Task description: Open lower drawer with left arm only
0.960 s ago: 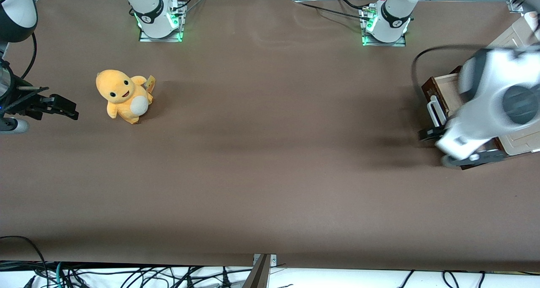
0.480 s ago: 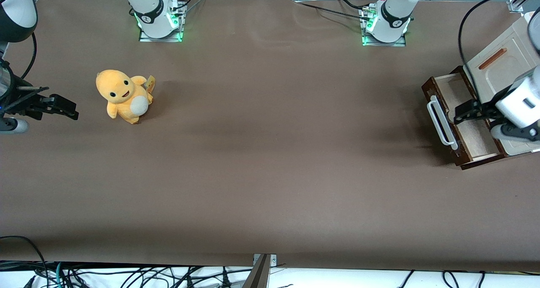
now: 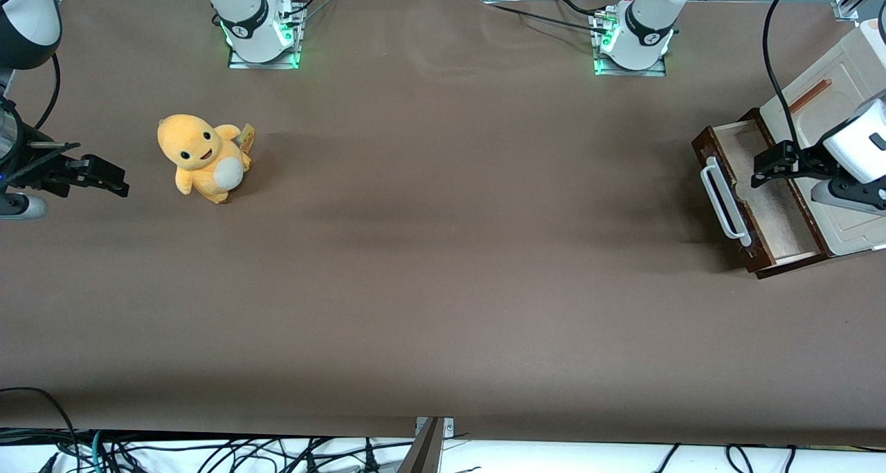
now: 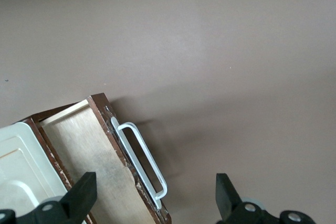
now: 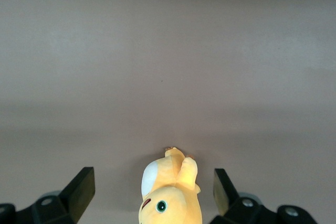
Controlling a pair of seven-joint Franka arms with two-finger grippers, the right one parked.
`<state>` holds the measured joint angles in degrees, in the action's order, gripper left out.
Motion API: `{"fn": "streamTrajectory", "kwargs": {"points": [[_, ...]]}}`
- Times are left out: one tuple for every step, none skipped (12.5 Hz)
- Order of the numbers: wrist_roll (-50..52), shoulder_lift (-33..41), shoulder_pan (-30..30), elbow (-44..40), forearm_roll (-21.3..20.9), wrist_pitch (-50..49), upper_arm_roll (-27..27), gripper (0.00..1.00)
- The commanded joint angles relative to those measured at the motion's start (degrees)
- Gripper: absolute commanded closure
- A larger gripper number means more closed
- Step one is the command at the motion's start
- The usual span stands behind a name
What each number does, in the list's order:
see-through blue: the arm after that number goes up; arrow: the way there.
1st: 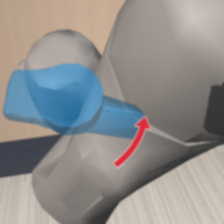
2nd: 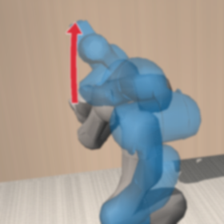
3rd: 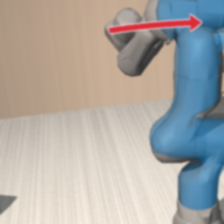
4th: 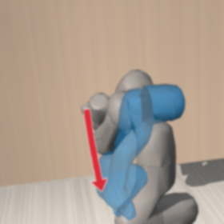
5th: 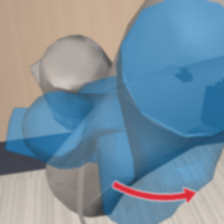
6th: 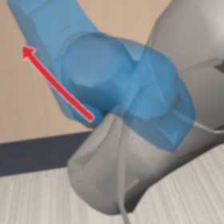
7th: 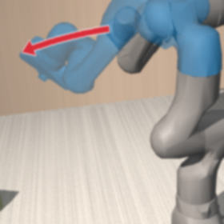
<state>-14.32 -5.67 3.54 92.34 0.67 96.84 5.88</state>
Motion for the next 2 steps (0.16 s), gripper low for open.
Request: {"fn": "streamTrajectory", "kwargs": {"points": [[-1.3, 1.9, 0.0, 2.1, 0.9, 0.1, 0.2, 0.00], [-1.0, 1.8, 0.1, 2.1, 0.9, 0.1, 0.2, 0.00]]}}
